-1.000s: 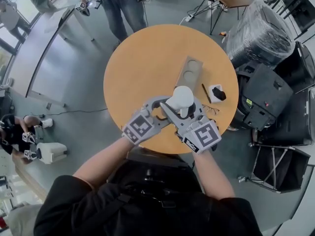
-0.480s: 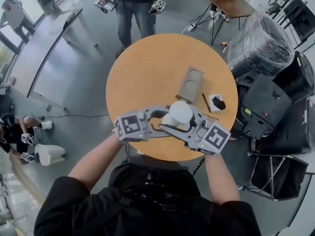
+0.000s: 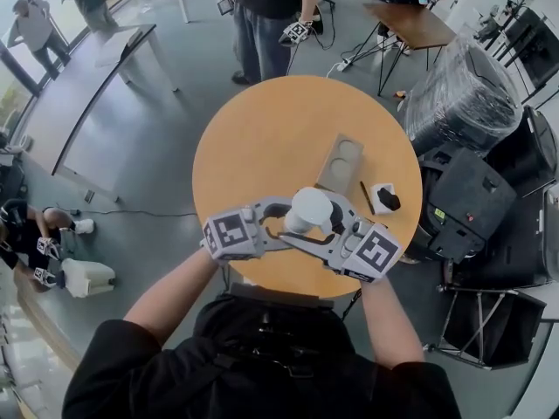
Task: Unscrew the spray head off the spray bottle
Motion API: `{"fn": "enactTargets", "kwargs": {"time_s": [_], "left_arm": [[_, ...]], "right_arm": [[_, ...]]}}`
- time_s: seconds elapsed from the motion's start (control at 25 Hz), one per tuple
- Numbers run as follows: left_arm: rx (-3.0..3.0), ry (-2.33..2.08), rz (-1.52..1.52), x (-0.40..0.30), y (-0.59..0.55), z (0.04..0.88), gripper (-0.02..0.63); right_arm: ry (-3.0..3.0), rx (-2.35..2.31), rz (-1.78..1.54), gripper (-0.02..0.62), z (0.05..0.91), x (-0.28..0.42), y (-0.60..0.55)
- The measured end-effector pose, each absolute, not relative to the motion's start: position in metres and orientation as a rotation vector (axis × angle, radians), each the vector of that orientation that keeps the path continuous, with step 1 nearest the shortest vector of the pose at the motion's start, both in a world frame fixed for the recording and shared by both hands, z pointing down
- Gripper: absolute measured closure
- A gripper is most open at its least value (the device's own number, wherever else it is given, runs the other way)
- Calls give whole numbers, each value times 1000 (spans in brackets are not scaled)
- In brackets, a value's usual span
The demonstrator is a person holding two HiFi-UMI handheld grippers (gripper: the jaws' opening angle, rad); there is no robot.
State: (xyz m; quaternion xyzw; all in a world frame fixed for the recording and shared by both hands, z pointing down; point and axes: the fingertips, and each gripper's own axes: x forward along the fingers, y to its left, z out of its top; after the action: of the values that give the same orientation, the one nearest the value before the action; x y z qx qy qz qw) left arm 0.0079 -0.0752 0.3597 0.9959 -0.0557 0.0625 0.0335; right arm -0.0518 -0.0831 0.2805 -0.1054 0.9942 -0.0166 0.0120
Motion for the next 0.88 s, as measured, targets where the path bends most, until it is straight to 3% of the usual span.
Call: {"fn": "enactTargets", "kwargs": {"time_s": [0.24,0.36,0.44,0.88], "left_arm": [[3033,-434,221,6,-96,358,301],[3036,-456,197,7,-100,359,301],[3040,-455,184,6,-101,359,299],[3065,73,121,8,-53,345,301]], "right_arm": [[2979,-571,-103,248,267,-43,-107],[2967,-559,-82,354,265,-43,-111],[2972,-530,-78,356,266,-46,-110],[2956,11,-105,357,252,-47,-63]]}}
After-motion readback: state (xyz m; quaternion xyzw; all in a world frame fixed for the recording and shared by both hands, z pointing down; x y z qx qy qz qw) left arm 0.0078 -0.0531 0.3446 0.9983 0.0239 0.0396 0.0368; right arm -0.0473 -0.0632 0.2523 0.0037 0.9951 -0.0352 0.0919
